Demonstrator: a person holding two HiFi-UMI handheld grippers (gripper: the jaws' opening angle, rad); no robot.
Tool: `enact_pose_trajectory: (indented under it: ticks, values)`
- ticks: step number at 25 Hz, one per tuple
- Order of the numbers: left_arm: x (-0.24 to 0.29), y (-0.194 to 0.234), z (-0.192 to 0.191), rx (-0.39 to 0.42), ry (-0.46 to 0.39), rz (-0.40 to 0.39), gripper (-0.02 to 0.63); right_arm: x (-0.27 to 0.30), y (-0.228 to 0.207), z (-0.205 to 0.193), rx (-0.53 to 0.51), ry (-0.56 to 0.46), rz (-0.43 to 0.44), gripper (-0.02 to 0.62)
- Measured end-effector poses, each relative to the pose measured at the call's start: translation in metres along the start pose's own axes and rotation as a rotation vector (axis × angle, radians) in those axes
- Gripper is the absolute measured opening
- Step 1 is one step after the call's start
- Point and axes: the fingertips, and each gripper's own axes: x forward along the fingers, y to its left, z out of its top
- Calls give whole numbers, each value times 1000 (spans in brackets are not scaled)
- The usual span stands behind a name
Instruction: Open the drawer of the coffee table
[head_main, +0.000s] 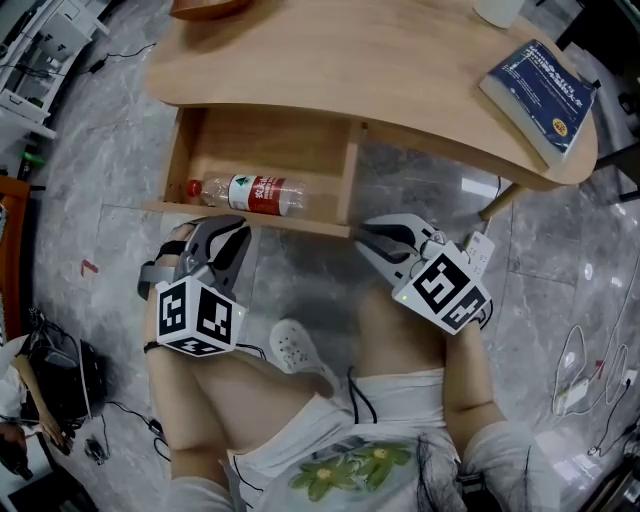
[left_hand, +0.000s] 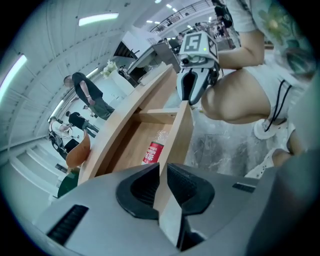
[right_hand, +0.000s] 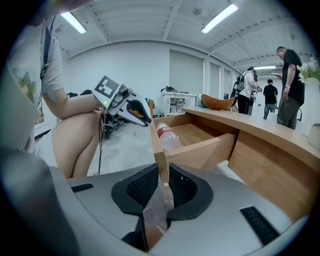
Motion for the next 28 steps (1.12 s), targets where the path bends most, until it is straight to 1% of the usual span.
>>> enact_pose_trajectory:
  ticks: [3, 5, 7, 9, 11, 13, 15, 18, 20, 21, 22, 24, 26, 28]
  values:
    - [-11, 7, 9, -46, -41, 26, 36, -13, -10, 13, 35, -81, -7, 72]
    - [-20, 17, 21, -98, -95, 56, 21, -20, -19, 29, 41, -154, -33, 57]
    - [-28, 31, 37, -180, -173, 85, 13, -25, -26, 53, 52, -247, -56, 40]
    - [-33, 50, 54, -272, -260, 130, 11, -26, -31, 83, 76, -366, -74, 34]
    - [-36, 68, 69, -349, -340, 191, 11, -24, -36, 113, 118, -502, -113, 32]
    - [-39, 79, 81, -409, -404, 251, 11, -19, -41, 137, 181, -623, -169, 32]
    - [-39, 87, 89, -464, -455, 303, 11, -13, -44, 153, 218, -694, -247, 32]
    - [-38, 90, 94, -579, -512, 334, 11, -8, -44, 157, 203, -723, -376, 32]
    - [-37, 92, 95, -662, -541, 360, 11, -8, -43, 152, 212, -740, -408, 32]
    - [-36, 93, 94, -687, -544, 376, 11, -6, -42, 149, 219, -744, -410, 32]
    - [-35, 93, 94, -694, -539, 393, 11, -3, -41, 146, 220, -742, -410, 32]
    - [-32, 89, 96, -671, -522, 415, 11, 2, -36, 143, 190, -732, -408, 27]
    - [-30, 84, 100, -652, -516, 417, 11, 5, -30, 144, 146, -720, -409, 21]
    - [-27, 80, 102, -656, -513, 421, 11, 7, -28, 143, 134, -705, -410, 21]
